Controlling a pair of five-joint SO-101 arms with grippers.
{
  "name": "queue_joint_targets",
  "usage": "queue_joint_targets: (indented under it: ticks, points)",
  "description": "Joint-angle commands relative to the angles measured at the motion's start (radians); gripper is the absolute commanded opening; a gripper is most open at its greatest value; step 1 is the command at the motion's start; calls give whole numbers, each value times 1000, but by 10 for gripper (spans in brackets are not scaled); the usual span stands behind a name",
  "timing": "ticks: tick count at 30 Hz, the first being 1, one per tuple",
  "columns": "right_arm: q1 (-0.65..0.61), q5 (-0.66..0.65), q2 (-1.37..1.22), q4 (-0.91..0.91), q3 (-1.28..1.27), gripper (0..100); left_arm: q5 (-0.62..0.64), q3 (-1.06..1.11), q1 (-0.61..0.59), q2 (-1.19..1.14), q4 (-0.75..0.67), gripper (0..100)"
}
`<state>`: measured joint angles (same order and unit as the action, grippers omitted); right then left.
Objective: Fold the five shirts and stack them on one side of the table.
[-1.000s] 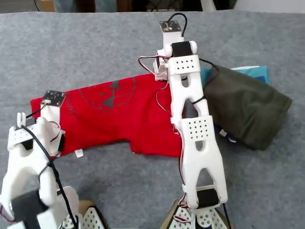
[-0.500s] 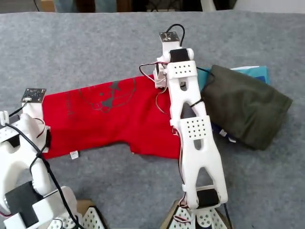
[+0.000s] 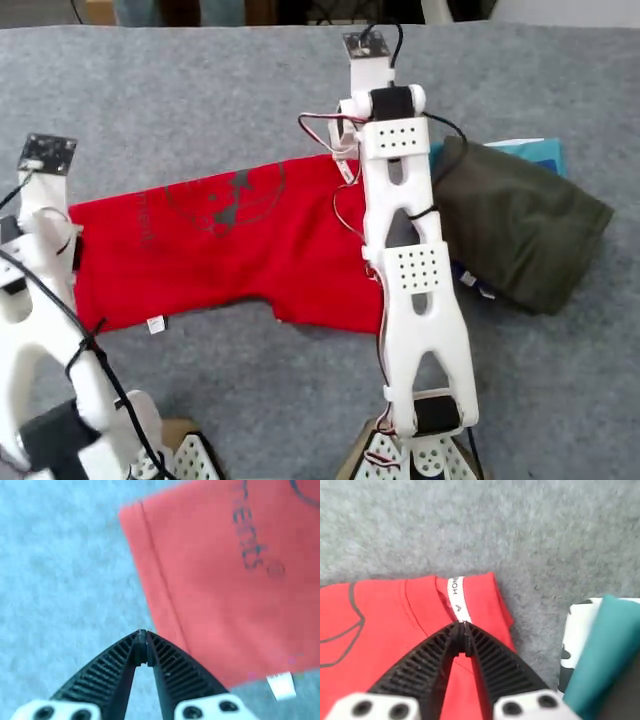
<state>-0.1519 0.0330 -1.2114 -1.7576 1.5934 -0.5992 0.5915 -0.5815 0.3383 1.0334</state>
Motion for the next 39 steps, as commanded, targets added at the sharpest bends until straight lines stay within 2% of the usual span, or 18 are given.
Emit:
queue_joint_targets:
  ticks: [1,6,8,12,16,23,31,34,39]
  points:
    - [12,-2,71,8,36,15,34,-59,45,-120,-155,29]
    - [21,-3,-15,107,-25,15,84,-114,73,-390,-433,29]
    - [37,-3,-59,138,-41,15,86,-154,73,-491,-493,29]
    - [72,-8,-137,166,-28,15,84,-260,70,-649,-493,29]
    - [101,-9,-176,180,-28,15,89,-317,71,-680,-436,29]
    - [81,-23,-54,95,-27,15,84,-274,73,-586,-417,29]
    - [48,-193,165,-11,-53,18,84,-56,104,-282,-417,29]
    - [44,-328,283,-12,-171,18,84,41,113,-147,-417,29]
    - [31,-459,570,-9,-579,18,84,125,105,-31,-417,29]
